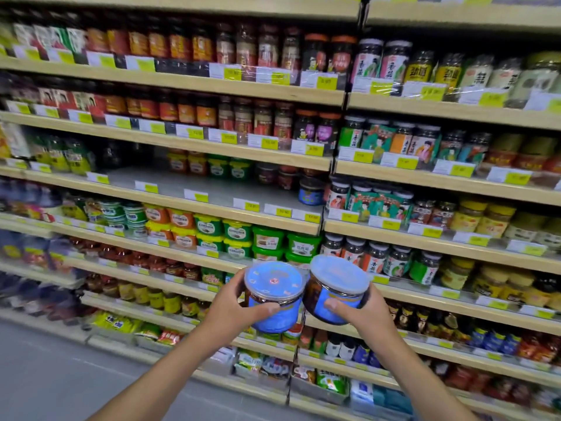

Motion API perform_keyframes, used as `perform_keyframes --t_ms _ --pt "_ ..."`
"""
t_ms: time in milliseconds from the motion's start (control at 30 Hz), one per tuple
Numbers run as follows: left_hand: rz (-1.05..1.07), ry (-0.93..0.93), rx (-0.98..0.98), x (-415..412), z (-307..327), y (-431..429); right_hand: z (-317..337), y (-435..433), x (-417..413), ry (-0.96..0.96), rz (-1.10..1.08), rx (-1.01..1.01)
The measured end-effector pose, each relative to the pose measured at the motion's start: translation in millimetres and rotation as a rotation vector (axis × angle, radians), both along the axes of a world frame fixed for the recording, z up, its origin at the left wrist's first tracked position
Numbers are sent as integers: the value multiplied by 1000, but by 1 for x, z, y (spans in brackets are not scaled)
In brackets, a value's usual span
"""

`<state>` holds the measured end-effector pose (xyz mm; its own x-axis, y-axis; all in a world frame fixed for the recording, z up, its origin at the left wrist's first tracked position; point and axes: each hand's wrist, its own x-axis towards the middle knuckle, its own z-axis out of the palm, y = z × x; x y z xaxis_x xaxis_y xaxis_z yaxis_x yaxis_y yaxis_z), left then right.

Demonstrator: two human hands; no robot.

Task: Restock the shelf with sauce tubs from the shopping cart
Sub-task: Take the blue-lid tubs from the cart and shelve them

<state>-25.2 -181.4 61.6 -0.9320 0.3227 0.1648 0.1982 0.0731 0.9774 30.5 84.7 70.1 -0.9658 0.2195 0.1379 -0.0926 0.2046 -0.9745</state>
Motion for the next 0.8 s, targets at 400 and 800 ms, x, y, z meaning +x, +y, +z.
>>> perform_keyframes --t_ms 400,800 --pt "-5 -23 52 -76 0 -39 14 -38 -64 -27 -101 -10" --pt "18 30 26 -181 7 -21 22 -13 -191 14 -157 -67"
